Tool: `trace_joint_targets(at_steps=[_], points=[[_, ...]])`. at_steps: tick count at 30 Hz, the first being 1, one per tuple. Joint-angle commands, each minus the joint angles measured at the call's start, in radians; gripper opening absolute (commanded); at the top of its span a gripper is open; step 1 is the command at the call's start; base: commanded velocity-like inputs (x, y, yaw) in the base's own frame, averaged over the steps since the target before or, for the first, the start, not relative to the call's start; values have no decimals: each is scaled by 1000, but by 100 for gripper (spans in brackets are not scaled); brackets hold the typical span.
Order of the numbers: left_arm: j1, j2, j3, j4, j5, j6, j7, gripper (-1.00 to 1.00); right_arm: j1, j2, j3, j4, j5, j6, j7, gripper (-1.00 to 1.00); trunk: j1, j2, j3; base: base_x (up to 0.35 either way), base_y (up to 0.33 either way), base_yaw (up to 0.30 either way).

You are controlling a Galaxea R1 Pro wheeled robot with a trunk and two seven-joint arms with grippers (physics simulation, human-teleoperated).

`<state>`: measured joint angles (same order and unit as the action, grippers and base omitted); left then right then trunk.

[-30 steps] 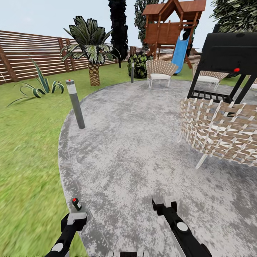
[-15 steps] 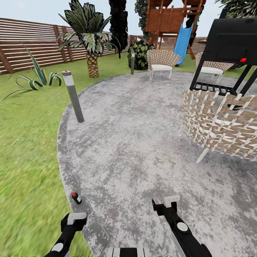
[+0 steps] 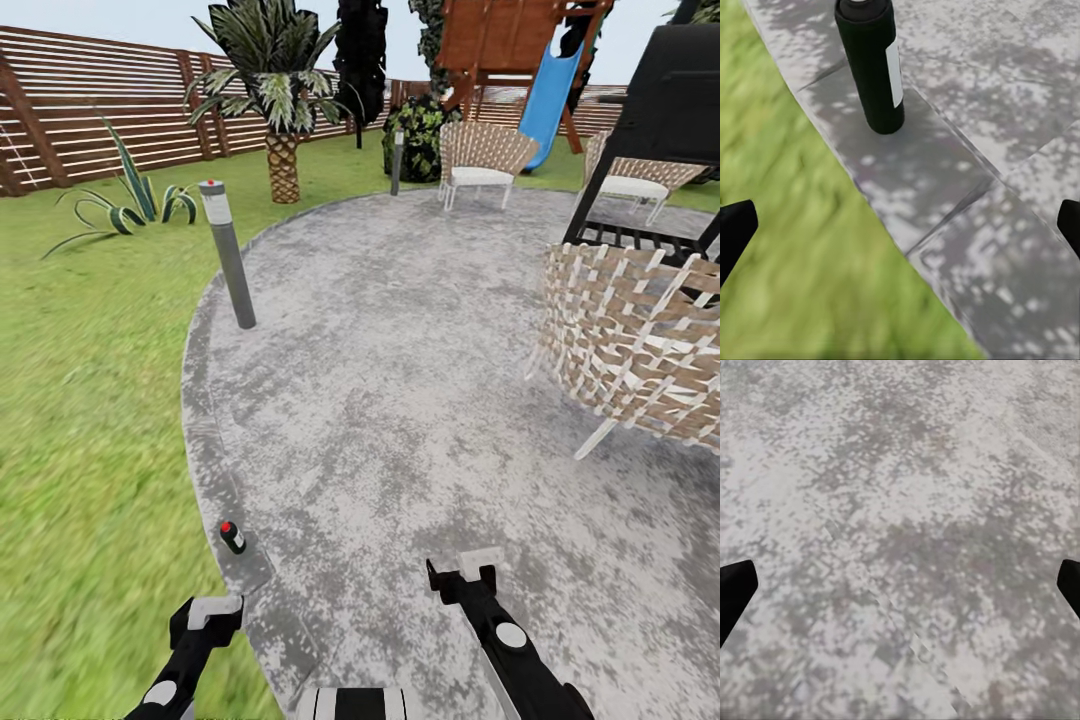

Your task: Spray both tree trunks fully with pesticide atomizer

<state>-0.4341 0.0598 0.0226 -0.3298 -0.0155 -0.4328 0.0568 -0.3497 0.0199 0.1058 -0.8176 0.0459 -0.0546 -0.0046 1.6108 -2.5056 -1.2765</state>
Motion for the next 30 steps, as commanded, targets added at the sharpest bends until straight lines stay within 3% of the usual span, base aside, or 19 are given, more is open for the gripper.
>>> trace_joint_targets(at_steps=[1, 30], points=[[0, 0, 1, 0, 0, 0, 0, 100, 0, 0, 0, 0, -1, 0, 0, 100, 0, 0, 0, 26, 0, 30], [0, -3, -3, 0, 0, 0, 0, 100, 0, 0, 0, 0, -1, -1, 0, 100, 0, 0, 0, 160, 13, 1]])
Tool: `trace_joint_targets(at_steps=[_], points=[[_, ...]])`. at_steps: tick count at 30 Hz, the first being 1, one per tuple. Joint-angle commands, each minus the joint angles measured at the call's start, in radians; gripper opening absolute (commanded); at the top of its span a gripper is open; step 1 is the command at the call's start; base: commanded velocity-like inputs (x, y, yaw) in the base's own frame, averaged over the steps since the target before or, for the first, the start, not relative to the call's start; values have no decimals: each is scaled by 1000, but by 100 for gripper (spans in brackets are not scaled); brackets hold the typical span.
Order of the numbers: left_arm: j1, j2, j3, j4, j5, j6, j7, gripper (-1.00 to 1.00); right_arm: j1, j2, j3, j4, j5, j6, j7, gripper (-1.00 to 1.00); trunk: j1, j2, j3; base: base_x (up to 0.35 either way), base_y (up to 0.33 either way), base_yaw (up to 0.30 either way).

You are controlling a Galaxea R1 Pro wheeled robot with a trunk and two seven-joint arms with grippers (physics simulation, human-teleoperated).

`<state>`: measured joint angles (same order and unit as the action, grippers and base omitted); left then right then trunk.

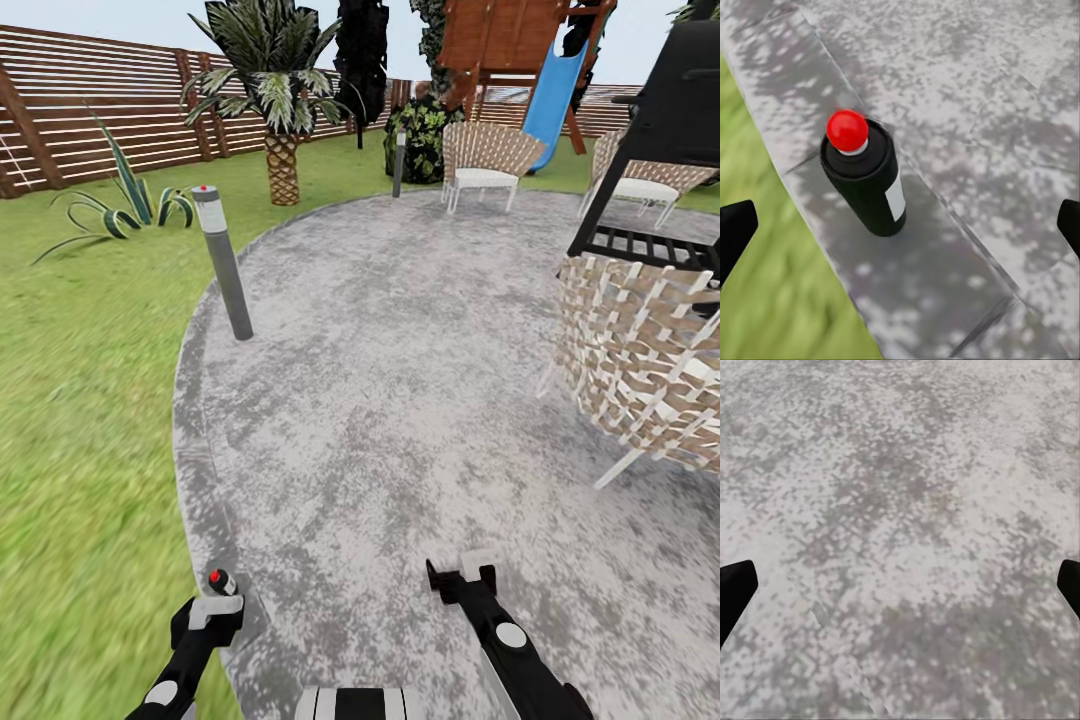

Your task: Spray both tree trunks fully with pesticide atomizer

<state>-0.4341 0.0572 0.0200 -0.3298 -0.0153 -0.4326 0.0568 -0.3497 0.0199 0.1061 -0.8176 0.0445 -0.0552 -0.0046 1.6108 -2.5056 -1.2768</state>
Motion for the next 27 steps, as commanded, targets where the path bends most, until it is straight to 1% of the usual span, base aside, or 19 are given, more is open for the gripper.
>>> trace_joint_targets(at_steps=[1, 12, 22, 24, 27], points=[[0, 0, 0, 0, 0, 0, 0, 100, 0, 0, 0, 0, 0, 0, 0, 100, 0, 0, 0, 112, 0, 0], [0, 1, 0, -1, 0, -1, 0, 100, 0, 0, 0, 0, 0, 0, 1, 100, 0, 0, 0, 19, 0, 0], [1, 3, 0, -1, 0, -9, 0, 100, 0, 0, 0, 0, 0, 0, 0, 100, 5, -2, -50, 0, 0, 0], [1, 3, 0, 0, 0, -20, 0, 100, 0, 0, 0, 0, 0, 0, 0, 100, 5, -3, -61, 0, 0, 0], [1, 3, 0, 1, 0, -60, 0, 100, 0, 0, 0, 0, 0, 0, 0, 100, 7, -3, -77, 0, 0, 0]])
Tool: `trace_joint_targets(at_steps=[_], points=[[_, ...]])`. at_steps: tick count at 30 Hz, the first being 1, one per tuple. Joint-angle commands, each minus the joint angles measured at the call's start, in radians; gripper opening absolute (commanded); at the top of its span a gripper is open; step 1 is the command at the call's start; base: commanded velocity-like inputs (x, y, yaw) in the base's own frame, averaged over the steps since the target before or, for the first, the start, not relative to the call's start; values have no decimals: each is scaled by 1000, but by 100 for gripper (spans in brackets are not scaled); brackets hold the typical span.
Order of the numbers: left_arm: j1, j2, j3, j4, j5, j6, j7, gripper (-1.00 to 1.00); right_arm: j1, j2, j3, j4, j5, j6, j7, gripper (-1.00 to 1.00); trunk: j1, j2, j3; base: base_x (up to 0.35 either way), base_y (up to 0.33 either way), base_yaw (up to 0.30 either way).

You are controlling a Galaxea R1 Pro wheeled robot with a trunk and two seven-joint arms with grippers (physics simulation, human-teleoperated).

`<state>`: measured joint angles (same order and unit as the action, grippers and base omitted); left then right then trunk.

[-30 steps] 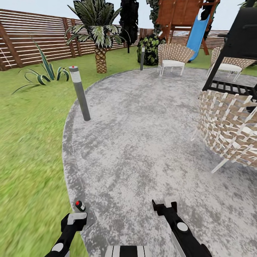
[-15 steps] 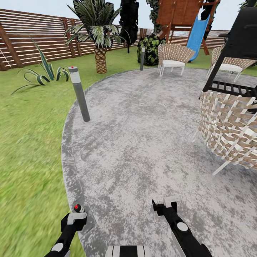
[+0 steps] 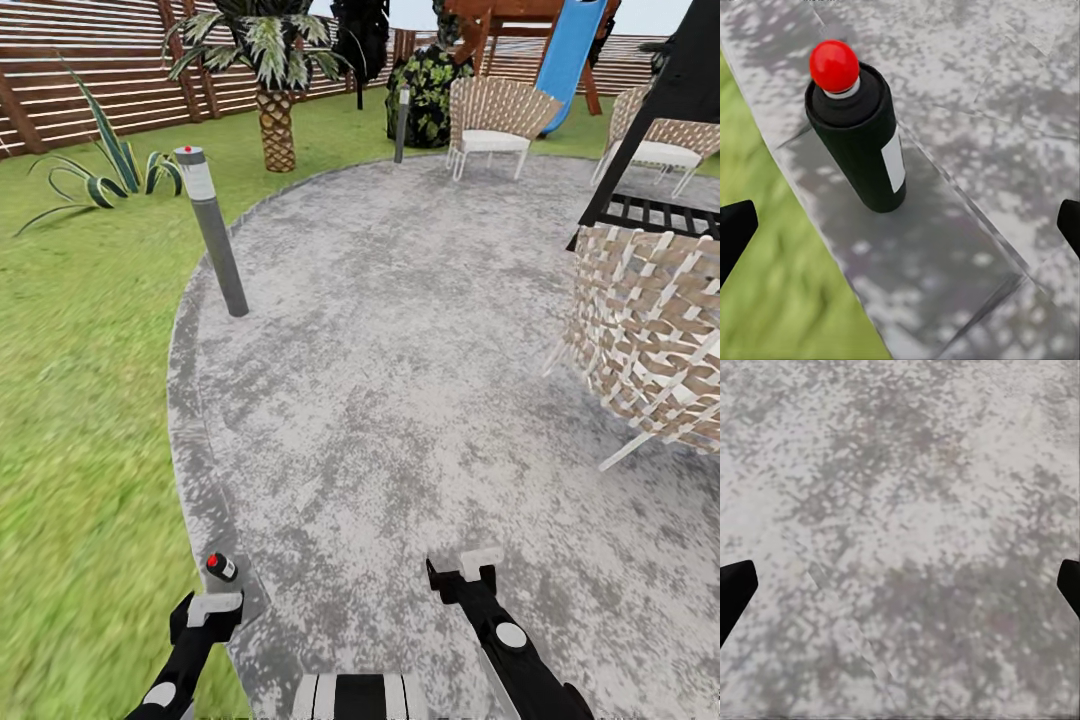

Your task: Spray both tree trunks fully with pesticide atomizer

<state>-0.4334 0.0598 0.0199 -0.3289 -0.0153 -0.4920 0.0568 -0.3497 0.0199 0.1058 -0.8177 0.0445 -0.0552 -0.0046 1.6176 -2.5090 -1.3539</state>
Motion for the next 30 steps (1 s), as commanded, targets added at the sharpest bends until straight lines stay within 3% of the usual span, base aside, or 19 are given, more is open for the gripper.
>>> trace_joint_targets(at_steps=[1, 13, 30], points=[[0, 0, 0, 0, 0, -5, 0, 100, 0, 0, 0, 0, 0, 0, 0, 100, 0, 0, -6, 0, 0, 0], [-1, 0, 9, 3, 0, -18, 0, 100, 0, 0, 0, -1, 0, 0, 0, 100, 1, -1, -23, 2, 0, 0], [-1, -1, 11, 2, 0, -17, 0, 100, 0, 0, 0, -1, 0, 0, 0, 100, 1, -1, -23, 142, 16, 0]])
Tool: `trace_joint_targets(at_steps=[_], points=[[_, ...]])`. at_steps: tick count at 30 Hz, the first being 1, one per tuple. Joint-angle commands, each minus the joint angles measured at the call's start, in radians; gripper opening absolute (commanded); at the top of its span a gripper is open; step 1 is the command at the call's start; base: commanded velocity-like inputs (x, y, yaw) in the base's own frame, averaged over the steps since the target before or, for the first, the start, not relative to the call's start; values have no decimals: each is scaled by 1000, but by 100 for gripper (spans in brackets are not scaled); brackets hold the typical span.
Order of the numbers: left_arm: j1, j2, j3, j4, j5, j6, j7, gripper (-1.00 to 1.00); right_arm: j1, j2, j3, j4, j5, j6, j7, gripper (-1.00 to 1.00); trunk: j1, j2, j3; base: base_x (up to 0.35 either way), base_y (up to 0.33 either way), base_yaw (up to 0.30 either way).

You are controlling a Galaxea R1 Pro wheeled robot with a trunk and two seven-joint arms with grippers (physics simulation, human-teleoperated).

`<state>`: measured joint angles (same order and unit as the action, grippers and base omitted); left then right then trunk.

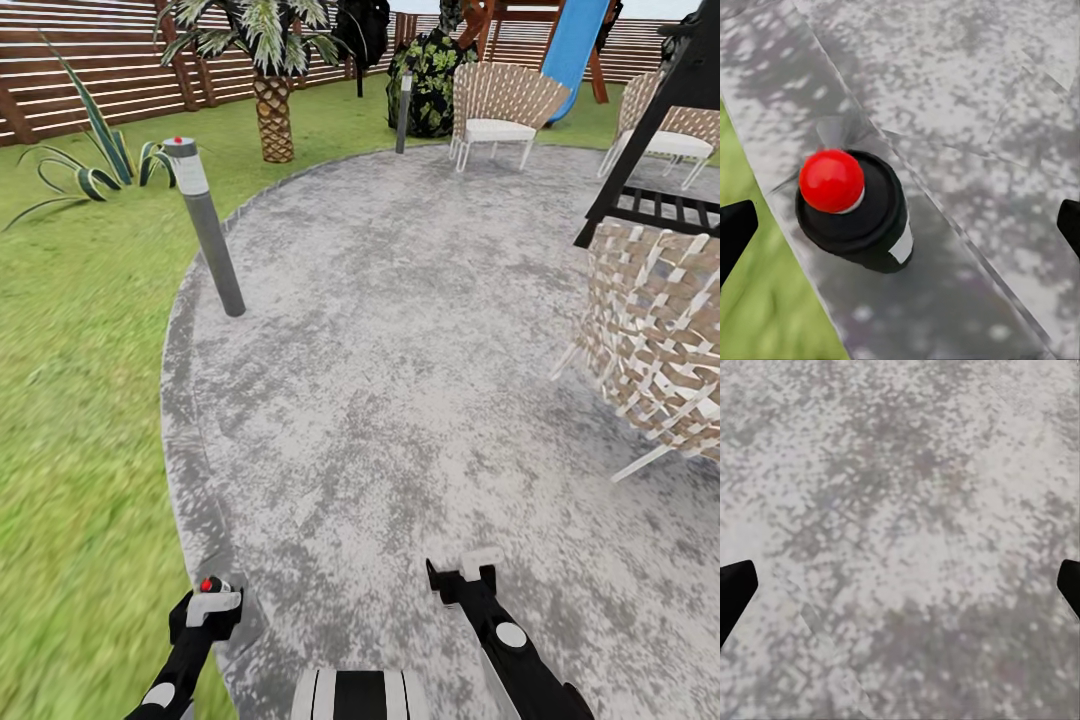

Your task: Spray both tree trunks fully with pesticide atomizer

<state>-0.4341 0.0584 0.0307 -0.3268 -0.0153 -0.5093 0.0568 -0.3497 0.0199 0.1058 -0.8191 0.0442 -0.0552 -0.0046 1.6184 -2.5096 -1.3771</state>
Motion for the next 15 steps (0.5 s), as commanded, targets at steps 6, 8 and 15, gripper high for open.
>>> trace_joint_targets(at_steps=[6, 8, 15], points=[[0, 0, 0, -1, 0, -2, 0, 100, 0, 0, 0, 0, 0, 0, 0, 100, 0, 0, 0, 46, 0, 0], [0, 1, -1, -1, 1, -3, 0, 100, 0, 0, 0, 0, 0, 0, 0, 100, 0, 0, 0, 7, 0, 0], [0, 1, -2, -3, 1, -3, 0, 100, 0, 0, 0, 1, 0, 0, 0, 100, 0, 0, -1, 1, 0, 24]])
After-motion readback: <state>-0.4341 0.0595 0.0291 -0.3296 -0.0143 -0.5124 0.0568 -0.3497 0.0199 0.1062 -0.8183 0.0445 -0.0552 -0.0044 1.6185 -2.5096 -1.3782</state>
